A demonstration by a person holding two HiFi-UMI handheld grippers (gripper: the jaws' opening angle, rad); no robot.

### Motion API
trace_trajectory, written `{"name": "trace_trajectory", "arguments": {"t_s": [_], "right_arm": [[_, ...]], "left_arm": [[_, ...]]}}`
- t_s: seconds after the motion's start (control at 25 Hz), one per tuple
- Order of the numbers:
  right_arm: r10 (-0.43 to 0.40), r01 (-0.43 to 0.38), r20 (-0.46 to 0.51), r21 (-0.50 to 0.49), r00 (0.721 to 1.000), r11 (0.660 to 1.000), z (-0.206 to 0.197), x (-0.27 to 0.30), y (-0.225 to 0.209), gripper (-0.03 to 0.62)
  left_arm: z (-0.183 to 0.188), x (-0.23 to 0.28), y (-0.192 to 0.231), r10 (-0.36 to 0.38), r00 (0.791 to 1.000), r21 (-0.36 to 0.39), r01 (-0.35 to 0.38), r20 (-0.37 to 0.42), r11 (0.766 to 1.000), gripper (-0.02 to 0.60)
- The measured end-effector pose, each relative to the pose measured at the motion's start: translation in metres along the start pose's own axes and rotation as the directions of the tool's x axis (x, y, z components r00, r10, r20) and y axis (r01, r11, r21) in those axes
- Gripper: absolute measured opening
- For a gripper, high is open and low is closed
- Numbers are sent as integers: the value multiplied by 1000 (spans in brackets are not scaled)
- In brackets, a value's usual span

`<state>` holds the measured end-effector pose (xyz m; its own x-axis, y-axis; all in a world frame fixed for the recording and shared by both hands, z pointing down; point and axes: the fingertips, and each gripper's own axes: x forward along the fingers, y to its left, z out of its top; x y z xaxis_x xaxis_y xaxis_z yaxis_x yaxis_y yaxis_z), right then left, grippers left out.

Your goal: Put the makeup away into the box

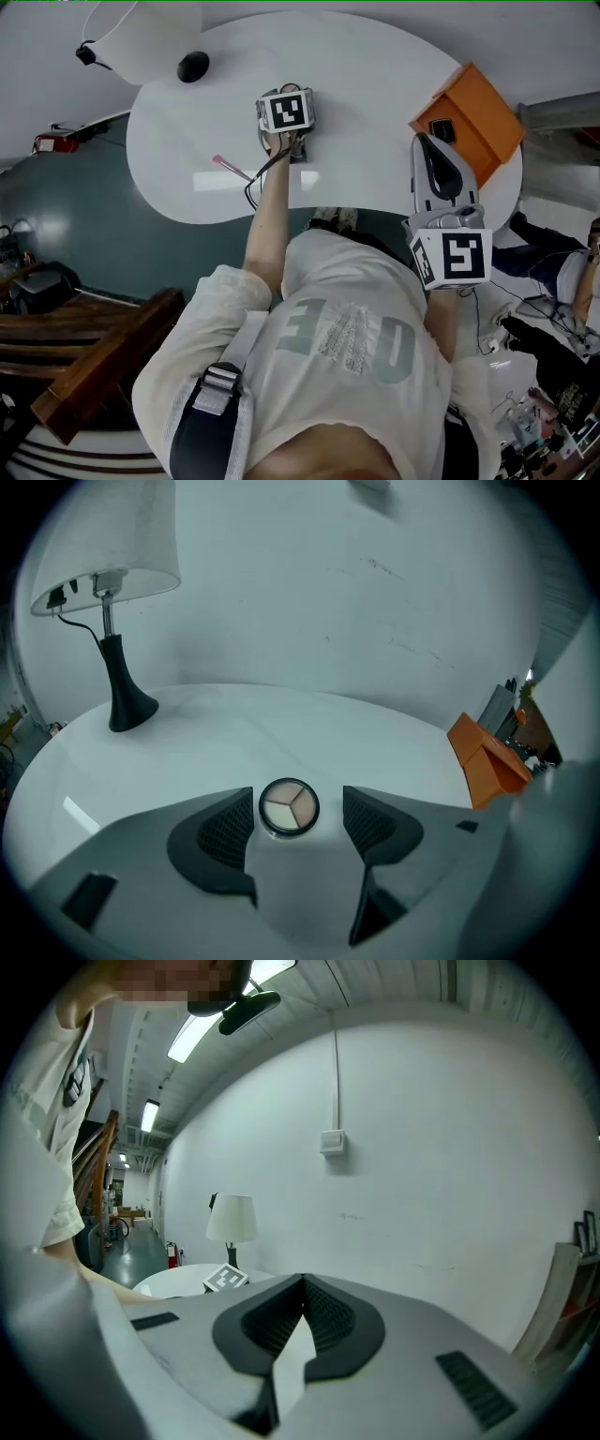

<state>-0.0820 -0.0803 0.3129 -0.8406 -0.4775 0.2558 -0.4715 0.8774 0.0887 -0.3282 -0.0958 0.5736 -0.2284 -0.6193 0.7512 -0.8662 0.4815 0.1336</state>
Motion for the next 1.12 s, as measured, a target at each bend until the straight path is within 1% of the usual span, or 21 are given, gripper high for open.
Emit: {"name": "trace_trajectory", "arguments": {"t_s": [0.08,0.16,0.2,0.28,0.44,0.6,0.68,0.76,0.84,0.92,1.0,1.12], "right_arm": [[11,-11,-3,-9,1000,1000,2,0,3,5],[27,-27,-3,-9,1000,1000,3,1,6,5],[39,-39,-4,-5,999,999,4,1,9,5],[61,-61,-1,1,998,998,5,2,15,5],[81,-81,6,-4,997,997,8,3,21,5],[94,-94,19,15,995,995,9,3,26,5],[96,-96,24,14,995,995,11,3,27,5],[95,-95,32,14,995,995,14,3,27,5],[90,-91,44,14,995,996,18,2,26,5],[85,-86,61,26,995,996,21,2,23,5],[77,-82,88,65,993,995,26,4,19,5],[47,-63,135,121,990,991,34,4,11,5]], "left_arm": [[-4,2,7,38,999,13,-38,-15,999,307],[-5,4,11,60,998,6,-60,-17,998,295],[-5,5,10,54,999,-8,-54,-5,999,222],[-4,8,7,27,1000,-31,-26,15,999,218],[-3,7,8,31,1000,-34,-31,4,999,216],[-4,5,8,33,999,-28,-33,3,999,215],[4,0,3,5,999,-27,-4,36,1000,215],[21,-14,-2,-13,995,-2,13,100,1000,215],[43,-34,-10,-26,984,37,20,176,999,215],[68,-61,-24,-52,966,75,34,255,997,215],[92,-89,-42,-84,941,121,47,327,992,215],[121,-133,-72,-129,898,198,49,420,979,215]]}}
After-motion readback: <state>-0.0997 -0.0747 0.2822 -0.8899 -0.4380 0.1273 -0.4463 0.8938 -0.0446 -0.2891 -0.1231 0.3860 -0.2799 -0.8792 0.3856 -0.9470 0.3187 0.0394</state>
